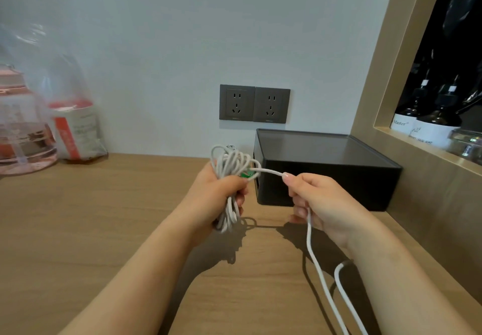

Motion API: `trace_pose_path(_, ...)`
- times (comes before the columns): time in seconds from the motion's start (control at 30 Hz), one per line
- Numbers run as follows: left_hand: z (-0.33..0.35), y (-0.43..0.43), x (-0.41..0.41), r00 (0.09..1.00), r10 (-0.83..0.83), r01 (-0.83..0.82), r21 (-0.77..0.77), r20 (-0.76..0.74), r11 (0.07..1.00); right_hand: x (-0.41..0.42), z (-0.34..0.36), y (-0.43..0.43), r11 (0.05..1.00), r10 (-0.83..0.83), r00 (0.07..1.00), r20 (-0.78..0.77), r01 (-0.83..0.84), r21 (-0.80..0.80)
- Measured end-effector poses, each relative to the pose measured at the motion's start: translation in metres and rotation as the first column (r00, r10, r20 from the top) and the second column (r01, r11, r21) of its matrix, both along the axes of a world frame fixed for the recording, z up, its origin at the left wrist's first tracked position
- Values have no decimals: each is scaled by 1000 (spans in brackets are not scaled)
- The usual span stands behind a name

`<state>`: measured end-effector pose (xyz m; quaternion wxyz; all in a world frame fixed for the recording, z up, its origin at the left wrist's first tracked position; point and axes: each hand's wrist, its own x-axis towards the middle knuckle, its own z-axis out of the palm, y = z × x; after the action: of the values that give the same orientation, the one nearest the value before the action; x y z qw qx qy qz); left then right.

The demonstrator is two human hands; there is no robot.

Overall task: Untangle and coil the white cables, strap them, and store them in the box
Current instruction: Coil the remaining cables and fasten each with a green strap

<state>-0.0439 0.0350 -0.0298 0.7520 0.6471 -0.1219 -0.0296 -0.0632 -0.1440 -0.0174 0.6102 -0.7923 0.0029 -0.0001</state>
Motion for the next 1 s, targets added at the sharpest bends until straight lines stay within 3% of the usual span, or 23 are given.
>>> trace_pose_path(0.07,0,1,3,997,60,-67,-166,-51,984,-2,3,0,970,122,989,-89,-100,222)
trace_pose_path(0.1,0,1,5,993,87,-105,-244,-84,964,-3,4,0,956,175,978,-114,-141,255)
trace_pose_path(0.23,2,3,13,968,124,-220,-493,-219,842,-6,5,1,953,284,942,-179,-256,165)
trace_pose_path(0.3,1,5,15,959,123,-249,-548,-256,798,-6,5,-1,958,285,937,-201,-277,66)
trace_pose_path(0.37,0,5,15,960,132,-250,-541,-248,803,-4,4,-3,970,238,949,-205,-244,-6)
trace_pose_path(0.43,-1,3,14,968,163,-234,-459,-189,857,-2,2,-2,994,109,979,-171,-110,4)
trace_pose_path(0.57,-2,-3,5,984,134,-150,-149,-114,977,2,4,-5,946,-221,975,21,209,247)
trace_pose_path(0.67,-5,-12,-3,995,76,-75,23,-71,997,0,10,-4,869,-322,931,173,218,444)
trace_pose_path(0.73,-5,-16,-6,997,26,-23,31,-75,999,-3,11,3,876,-303,889,343,118,468)
trace_pose_path(0.83,-4,-17,-8,995,-40,34,-63,-96,997,-4,4,16,940,-173,849,500,-10,342)
trace_pose_path(0.93,-4,-16,-6,996,6,-20,-156,-95,988,2,-7,21,993,-111,816,568,106,43)
trace_pose_path(1.0,-4,-15,-4,993,53,-70,-169,-104,983,5,-10,22,984,-145,796,587,180,-1)
